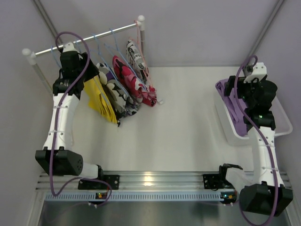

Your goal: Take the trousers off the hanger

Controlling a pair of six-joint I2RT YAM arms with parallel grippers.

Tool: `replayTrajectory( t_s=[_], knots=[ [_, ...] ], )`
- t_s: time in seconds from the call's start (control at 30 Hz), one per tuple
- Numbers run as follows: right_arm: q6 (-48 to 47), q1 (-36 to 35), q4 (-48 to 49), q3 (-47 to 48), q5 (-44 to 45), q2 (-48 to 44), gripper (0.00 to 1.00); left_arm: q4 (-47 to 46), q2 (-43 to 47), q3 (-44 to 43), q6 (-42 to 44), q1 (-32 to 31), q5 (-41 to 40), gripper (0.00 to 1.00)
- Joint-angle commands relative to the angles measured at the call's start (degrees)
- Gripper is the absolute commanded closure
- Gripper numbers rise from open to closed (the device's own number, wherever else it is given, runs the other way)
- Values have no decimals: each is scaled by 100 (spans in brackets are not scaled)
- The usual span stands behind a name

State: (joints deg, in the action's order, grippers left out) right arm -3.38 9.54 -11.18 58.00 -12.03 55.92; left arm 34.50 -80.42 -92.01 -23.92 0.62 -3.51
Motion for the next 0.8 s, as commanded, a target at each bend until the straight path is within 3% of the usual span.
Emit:
replayTrajectory(
  t_s=[0.0,0.33,0.47,0.53,0.57,0.77],
  knots=[
    [56,-66,2,-16,43,6,1,-716,-104,-63,-226,-27,-518,43],
    [12,-66,63,-122,78,-11,0,-752,-466,-362,-236,-651,-1231,54],
    [12,-66,72,-131,78,-28,0,-638,-474,-406,-271,-748,-1530,78],
    [12,-66,72,-148,87,-55,1,-446,-501,-554,-323,-748,-1652,97],
    [12,-66,81,-148,87,-46,1,-366,-527,-625,-350,-748,-1670,100],
    [12,-66,28,-122,70,-134,0,21,-335,-1152,-490,-748,-1715,100]
  ],
)
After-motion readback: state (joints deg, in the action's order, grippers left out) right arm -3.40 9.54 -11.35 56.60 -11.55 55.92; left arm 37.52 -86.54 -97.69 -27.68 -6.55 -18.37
